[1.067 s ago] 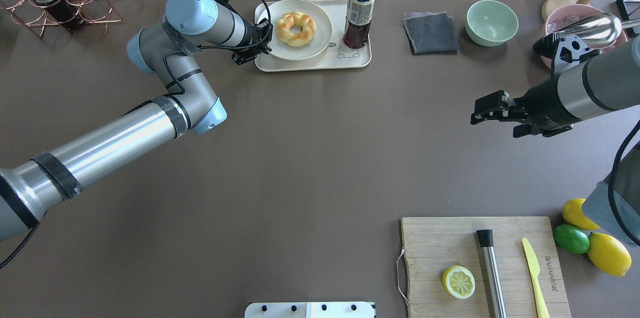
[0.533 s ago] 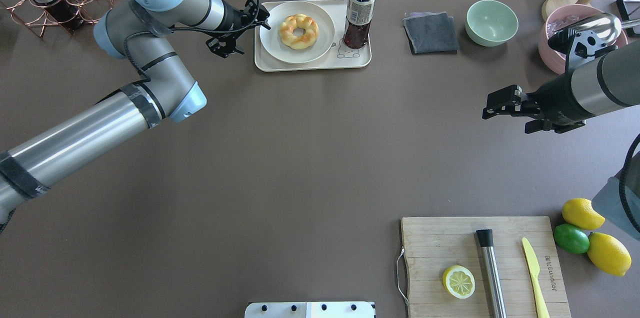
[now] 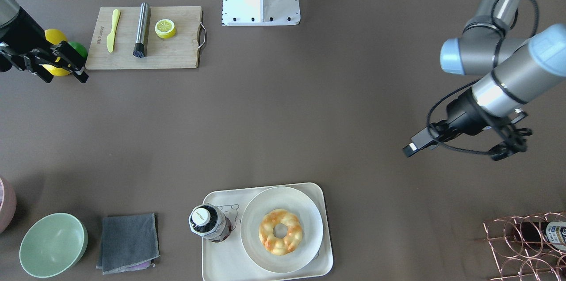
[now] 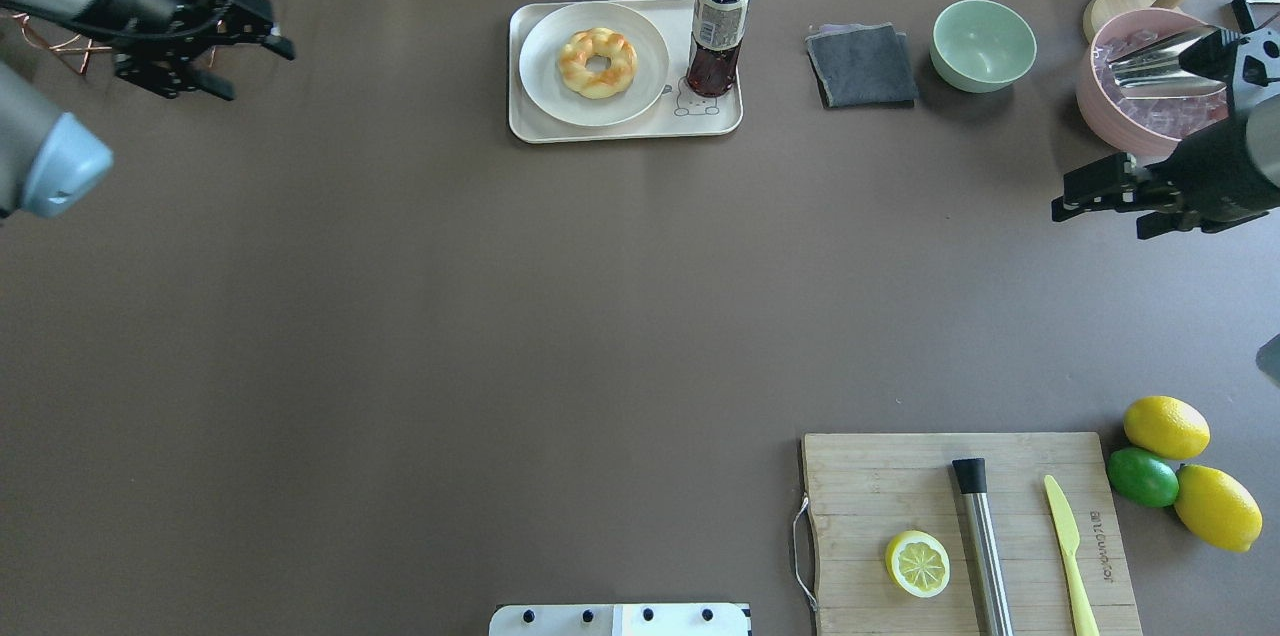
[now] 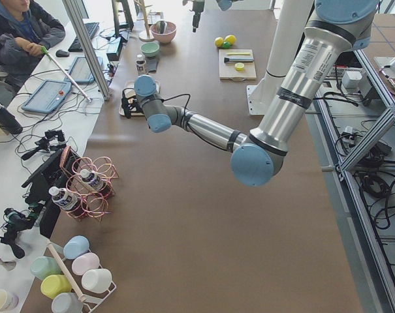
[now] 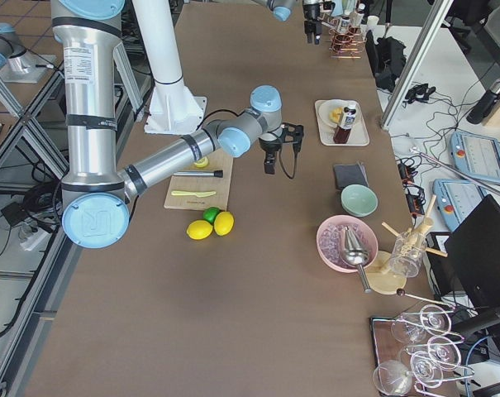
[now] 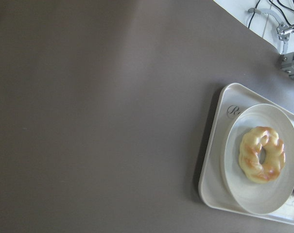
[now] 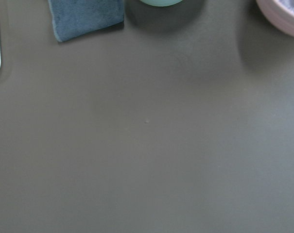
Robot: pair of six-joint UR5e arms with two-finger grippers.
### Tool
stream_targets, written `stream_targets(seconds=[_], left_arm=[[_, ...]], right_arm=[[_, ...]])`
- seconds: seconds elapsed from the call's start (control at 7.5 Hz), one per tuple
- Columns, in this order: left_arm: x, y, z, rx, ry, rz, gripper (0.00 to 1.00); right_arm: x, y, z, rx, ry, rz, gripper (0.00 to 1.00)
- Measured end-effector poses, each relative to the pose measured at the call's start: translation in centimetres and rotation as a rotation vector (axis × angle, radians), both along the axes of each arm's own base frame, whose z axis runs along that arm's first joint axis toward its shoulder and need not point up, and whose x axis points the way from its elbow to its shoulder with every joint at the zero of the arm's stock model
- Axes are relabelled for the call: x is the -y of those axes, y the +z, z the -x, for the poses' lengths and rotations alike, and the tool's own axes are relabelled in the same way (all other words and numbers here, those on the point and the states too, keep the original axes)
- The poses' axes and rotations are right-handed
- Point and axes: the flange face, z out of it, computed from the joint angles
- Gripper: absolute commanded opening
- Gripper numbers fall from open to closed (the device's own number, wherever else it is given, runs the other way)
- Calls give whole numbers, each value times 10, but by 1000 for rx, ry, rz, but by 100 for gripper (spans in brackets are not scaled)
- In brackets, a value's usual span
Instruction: Place donut on tray
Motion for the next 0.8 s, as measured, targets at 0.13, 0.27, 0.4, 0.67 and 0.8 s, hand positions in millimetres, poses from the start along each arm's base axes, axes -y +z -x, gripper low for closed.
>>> stream_targets(seconds=[0.13, 0.27, 0.4, 0.67, 0.8], left_arm=[[-22, 46, 57, 27, 49, -90, 82], [-43, 92, 101, 71, 90, -182, 83], [-57, 133, 141, 134, 129, -278, 83], [-65, 186, 226, 310, 207, -446, 86], [-68, 199, 259, 408, 259, -499, 87]], right_arm=[[8, 23, -29, -10, -28, -22, 100], [13, 50, -59, -22, -52, -46, 100], [17, 81, -95, -32, -73, -72, 100], [18, 150, -166, -59, -113, -132, 100], [16, 183, -192, -78, -137, -157, 100]])
